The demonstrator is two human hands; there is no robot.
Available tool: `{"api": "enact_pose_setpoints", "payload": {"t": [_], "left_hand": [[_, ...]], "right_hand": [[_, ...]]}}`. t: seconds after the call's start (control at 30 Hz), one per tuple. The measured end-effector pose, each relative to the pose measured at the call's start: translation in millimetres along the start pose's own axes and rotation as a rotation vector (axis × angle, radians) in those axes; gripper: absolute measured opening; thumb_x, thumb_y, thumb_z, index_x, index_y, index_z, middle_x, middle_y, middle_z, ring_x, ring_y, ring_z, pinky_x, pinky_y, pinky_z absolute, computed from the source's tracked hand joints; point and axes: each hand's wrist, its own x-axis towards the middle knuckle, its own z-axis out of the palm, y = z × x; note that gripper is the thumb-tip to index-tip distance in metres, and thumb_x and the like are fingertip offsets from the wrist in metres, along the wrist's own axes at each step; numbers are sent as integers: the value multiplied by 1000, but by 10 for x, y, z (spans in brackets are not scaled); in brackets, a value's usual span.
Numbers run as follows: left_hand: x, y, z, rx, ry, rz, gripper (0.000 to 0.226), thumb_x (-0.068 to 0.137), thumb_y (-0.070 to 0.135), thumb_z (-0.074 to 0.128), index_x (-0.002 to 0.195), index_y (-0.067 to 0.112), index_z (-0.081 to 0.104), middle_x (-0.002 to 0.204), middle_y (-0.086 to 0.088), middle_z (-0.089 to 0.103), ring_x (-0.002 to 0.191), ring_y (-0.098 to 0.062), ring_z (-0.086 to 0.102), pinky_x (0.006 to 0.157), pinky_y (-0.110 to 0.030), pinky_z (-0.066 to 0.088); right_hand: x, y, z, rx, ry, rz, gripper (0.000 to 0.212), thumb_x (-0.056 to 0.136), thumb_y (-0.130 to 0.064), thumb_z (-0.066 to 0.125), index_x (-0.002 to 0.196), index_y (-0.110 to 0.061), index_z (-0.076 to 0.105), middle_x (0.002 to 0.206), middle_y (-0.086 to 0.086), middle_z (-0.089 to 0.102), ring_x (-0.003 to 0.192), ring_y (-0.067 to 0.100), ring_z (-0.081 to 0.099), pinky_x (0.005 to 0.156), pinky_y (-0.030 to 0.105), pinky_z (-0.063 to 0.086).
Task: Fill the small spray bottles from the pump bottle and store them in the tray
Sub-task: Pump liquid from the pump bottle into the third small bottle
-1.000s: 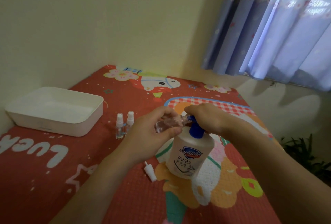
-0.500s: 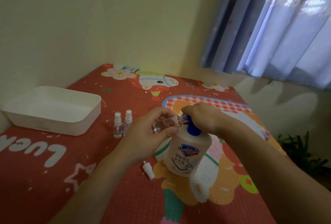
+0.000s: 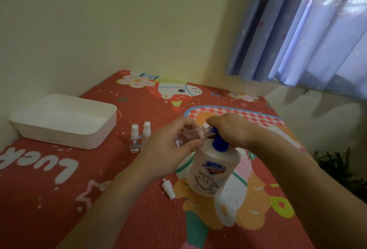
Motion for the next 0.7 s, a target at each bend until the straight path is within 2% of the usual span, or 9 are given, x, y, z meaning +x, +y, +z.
{"api": "enact_pose_setpoints", "payload": {"t": [0.07,0.17,0.33,0.43,0.5,0.6,0.7], "left_hand": [[-10,-47,23,-3,-3,-14,20,89,27,70,105,34,61,104,25,66,103,6,60,83,-9,43],[-5,-109,43,3,13,-14,21,88,31,70,107,34,61,106,19,67,105,0,61,89,-24,47],[-11,-113,57,-20,29,-23,23,87,30,72,107,34,61,106,20,68,105,1,61,90,-25,49],[-13,-105,41,-5,21,-21,23,88,29,72,107,35,61,106,20,67,105,3,61,88,-21,48],[-3,-71,24,-7,14,-15,22,88,28,71,107,33,61,104,18,67,103,4,60,84,-13,47],[33,-15,-12,-9,11,7,21,89,29,71,108,32,61,104,14,66,102,2,61,81,-10,46],[51,35,-34,-14,-1,21,19,91,28,70,108,31,61,104,15,66,103,2,60,81,-9,45]], "right_hand": [[19,-5,37,-72,34,-20,15,98,-7,35,93,-7,49,81,5,46,80,22,43,64,27,31],[38,16,57,-142,43,-44,14,97,-5,36,93,-8,49,91,9,49,80,21,42,69,27,29],[43,24,63,-149,35,-44,13,97,-7,36,89,-10,45,83,3,46,80,21,42,65,26,30],[33,-10,57,-25,25,38,13,98,-6,36,91,-10,46,90,6,47,80,21,43,70,27,31],[15,-14,10,73,-5,77,12,99,-9,35,95,-9,46,92,9,48,83,23,46,72,29,37],[-36,-15,-118,383,-86,129,22,101,-29,34,98,-13,50,100,11,55,95,29,58,80,40,53],[-37,-1,-164,483,-141,210,32,98,-42,35,95,-17,53,100,10,62,94,27,62,80,40,53]]}}
